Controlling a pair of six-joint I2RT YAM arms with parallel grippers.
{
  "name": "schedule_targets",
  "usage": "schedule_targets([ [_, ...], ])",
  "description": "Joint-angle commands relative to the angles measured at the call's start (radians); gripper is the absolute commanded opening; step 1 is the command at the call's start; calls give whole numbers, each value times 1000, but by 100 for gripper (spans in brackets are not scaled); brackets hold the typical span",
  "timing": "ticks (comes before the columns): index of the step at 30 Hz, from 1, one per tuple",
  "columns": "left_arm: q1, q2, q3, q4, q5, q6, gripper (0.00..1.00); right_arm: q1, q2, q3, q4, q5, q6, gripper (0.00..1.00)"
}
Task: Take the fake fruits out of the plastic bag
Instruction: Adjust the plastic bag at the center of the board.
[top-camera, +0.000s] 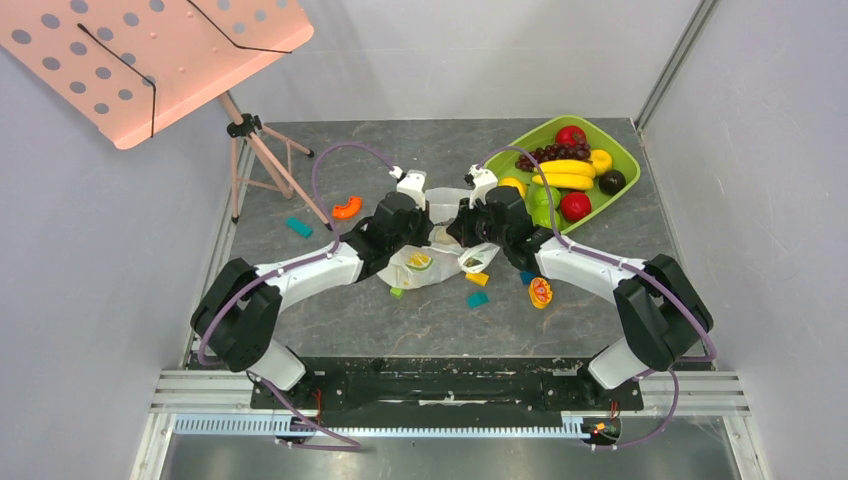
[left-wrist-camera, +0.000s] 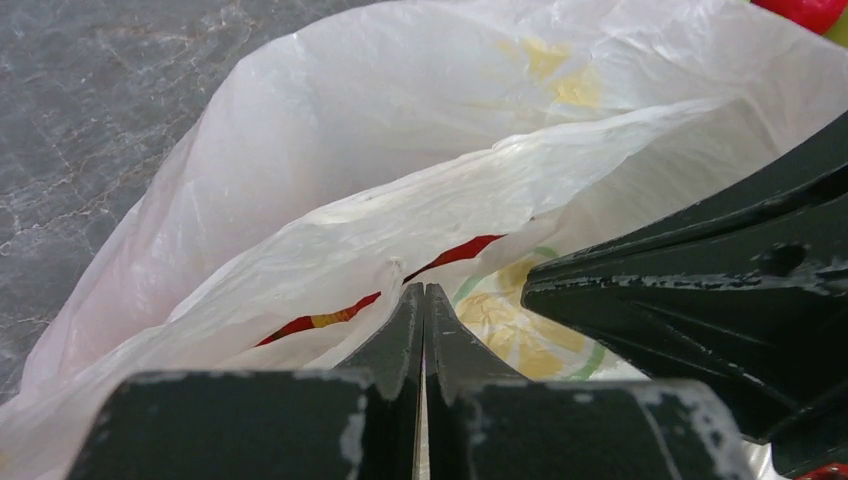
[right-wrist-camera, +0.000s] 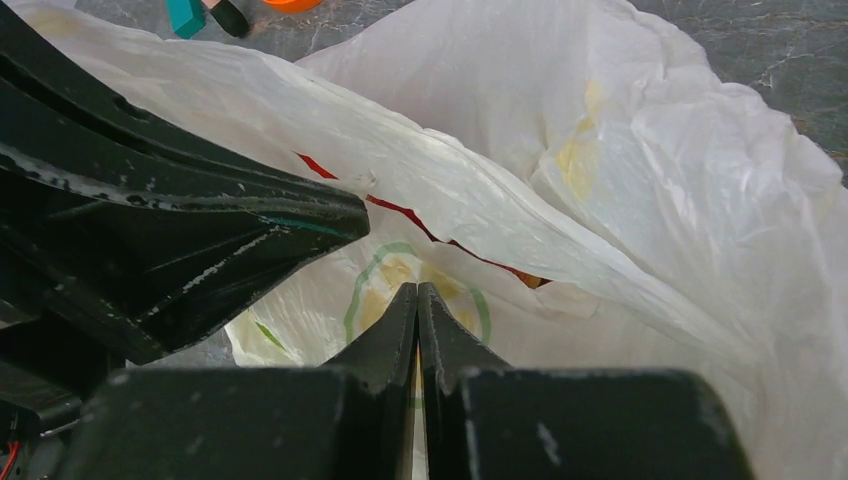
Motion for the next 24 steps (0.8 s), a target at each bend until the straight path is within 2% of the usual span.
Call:
schedule_targets([
  [1,0,-1,-18,84,34,13,2,10,-30,27,12,15,3,2],
  [9,6,49,3,67,0,10,2,33,1,102,-8,30,12,2],
  [17,6,32,-20,75,-2,4,2,59,103,249,-129,120,21,2],
  [24,6,26,-34,100,69,5,2,75,189,329,-191,148,24,2],
])
